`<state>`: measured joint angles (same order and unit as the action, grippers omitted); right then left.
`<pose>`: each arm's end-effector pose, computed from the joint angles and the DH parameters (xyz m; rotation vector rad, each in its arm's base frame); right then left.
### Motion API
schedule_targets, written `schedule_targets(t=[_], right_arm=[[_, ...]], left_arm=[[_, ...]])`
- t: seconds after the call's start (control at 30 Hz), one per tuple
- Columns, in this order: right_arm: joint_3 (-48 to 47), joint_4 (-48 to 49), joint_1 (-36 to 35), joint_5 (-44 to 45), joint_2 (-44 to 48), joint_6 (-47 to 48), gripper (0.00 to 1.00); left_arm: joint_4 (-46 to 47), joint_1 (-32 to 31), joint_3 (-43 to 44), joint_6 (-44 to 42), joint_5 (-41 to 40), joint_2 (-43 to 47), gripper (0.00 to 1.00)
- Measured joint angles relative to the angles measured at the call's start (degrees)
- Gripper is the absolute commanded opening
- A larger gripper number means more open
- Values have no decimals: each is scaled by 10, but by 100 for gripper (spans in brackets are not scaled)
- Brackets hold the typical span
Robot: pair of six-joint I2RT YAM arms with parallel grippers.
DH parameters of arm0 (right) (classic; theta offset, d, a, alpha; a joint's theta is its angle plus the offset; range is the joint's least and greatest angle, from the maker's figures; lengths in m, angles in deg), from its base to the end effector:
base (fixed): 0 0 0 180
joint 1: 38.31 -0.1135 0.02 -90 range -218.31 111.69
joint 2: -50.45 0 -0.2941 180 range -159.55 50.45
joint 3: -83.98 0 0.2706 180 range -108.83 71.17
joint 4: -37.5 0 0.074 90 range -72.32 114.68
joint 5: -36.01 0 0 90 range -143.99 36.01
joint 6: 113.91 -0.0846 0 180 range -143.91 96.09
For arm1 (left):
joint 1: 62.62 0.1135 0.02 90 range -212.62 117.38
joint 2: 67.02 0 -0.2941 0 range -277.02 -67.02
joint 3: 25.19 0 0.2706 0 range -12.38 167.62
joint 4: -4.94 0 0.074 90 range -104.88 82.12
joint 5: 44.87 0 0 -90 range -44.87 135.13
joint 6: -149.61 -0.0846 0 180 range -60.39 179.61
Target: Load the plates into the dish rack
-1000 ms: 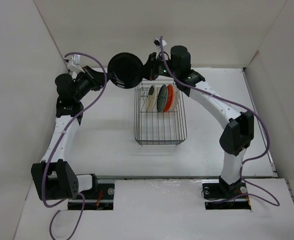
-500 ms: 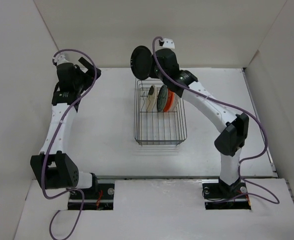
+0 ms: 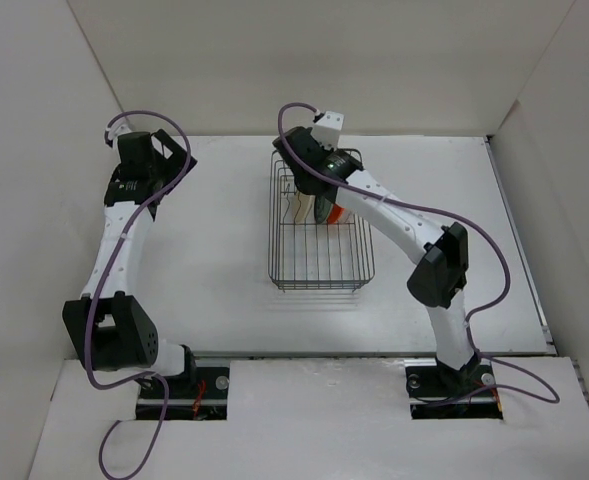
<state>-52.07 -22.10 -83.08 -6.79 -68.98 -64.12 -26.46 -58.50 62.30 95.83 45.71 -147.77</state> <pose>0.4129 0.3221 0.3574 0.3028 2.0304 -0.0571 0.3847 0.0268 0.3694 -0.6905 1.8987 -0.3680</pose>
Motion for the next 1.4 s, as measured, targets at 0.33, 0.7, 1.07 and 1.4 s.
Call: schedule_targets(t=[0.33,0.7,1.07,1.4], right_arm=[[0,-33,-19,15,-3,-47,0],[-30,-55,-22,26,-44,-73,0],[-49,-77,-23,31,-78,-86,0],[-58,-82,-32,33,-88,-89,3]], left_arm=[[-4,0,0,0,12,0,100],[-5,0,0,0,35,4,100],[-5,0,0,0,58,11,100],[-5,0,0,0,68,11,100]])
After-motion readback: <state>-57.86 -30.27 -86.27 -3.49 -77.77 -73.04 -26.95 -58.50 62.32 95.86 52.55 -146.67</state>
